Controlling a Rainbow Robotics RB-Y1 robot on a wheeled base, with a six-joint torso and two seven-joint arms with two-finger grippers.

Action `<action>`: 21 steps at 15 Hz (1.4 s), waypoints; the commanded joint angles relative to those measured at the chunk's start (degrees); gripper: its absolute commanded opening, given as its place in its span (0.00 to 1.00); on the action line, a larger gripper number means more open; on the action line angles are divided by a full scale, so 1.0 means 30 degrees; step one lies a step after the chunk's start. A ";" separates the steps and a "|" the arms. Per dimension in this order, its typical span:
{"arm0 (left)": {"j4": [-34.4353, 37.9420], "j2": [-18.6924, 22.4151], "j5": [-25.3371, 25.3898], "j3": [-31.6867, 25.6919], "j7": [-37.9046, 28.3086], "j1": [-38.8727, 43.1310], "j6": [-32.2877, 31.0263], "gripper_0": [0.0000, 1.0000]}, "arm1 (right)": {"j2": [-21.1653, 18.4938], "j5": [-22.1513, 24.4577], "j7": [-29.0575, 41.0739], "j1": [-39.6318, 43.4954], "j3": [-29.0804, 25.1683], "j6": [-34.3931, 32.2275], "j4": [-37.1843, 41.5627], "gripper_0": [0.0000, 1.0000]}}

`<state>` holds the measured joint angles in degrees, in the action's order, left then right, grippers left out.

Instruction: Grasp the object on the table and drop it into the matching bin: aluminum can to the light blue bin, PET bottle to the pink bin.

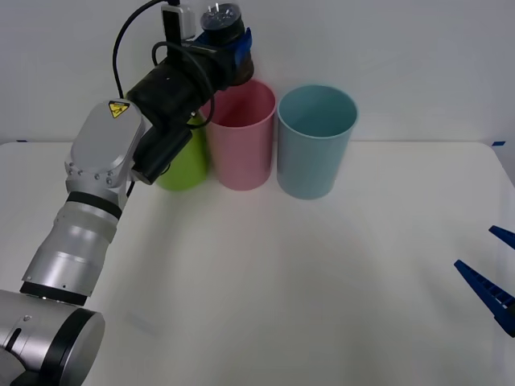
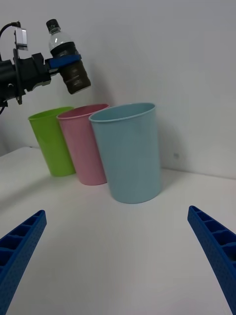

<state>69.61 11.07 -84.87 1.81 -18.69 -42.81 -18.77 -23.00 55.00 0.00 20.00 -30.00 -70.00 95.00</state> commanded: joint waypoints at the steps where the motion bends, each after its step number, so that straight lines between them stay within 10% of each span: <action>1: 0.0001 0.0000 0.0341 0.0246 -0.0009 0.0001 0.0133 1.00 | 0.0000 0.0000 0.0000 0.0000 0.0000 0.0000 0.0000 1.00; 8: 0.0030 0.0586 0.1630 0.0246 0.0137 0.0382 -0.0864 1.00 | 0.0000 0.0000 0.0000 0.0000 0.0000 0.0000 0.0000 1.00; 21: 0.7911 0.6592 0.8251 -0.0750 0.0782 0.9669 -0.3266 1.00 | 0.0000 0.0000 0.0000 0.0000 0.0000 0.0000 0.0000 1.00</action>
<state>92.52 29.98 -60.99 0.72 -16.67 -15.59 -26.90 -23.00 55.00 0.00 20.00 -30.00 -70.00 95.00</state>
